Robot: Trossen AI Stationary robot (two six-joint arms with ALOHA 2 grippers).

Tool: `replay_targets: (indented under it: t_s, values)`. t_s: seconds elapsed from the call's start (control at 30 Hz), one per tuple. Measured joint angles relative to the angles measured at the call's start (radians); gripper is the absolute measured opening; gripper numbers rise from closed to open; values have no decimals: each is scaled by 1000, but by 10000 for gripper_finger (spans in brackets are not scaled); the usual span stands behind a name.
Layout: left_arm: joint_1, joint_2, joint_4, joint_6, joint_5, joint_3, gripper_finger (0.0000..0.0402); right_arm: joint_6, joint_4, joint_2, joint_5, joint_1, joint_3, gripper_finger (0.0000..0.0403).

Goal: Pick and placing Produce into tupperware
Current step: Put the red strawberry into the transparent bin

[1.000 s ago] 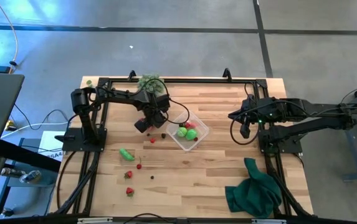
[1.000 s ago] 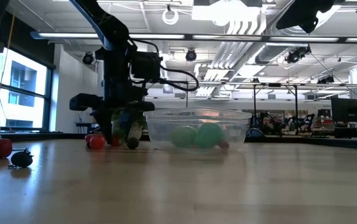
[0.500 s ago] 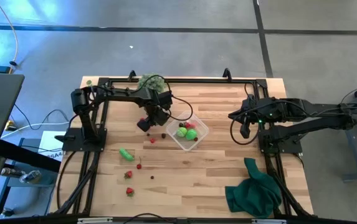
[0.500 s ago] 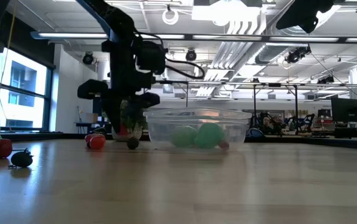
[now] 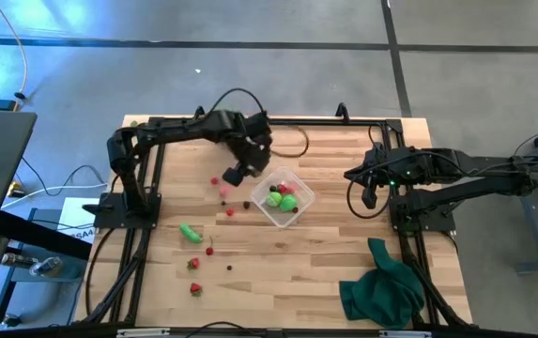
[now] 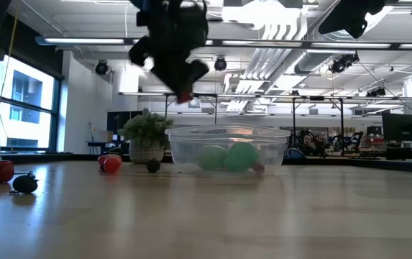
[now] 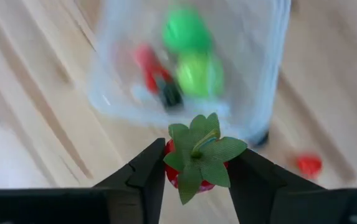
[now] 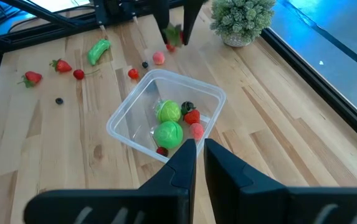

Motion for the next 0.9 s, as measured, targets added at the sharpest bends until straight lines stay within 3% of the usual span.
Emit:
replay_targets:
  t_s: [0.13, 0.27, 0.47, 0.9]
  values:
    - [-38, 0, 77, -39, 69, 89, 140, 0, 0, 0, 0, 0, 0, 25]
    - [-105, -1, 175, -39, 71, 125, 138, 0, 0, 0, 0, 0, 0, 25]
    - [-170, 73, 186, -39, -18, 125, 137, 0, 0, 0, 0, 0, 0, 25]
    - [-171, 278, 151, -37, -187, 123, 141, 0, 0, 0, 0, 0, 0, 25]
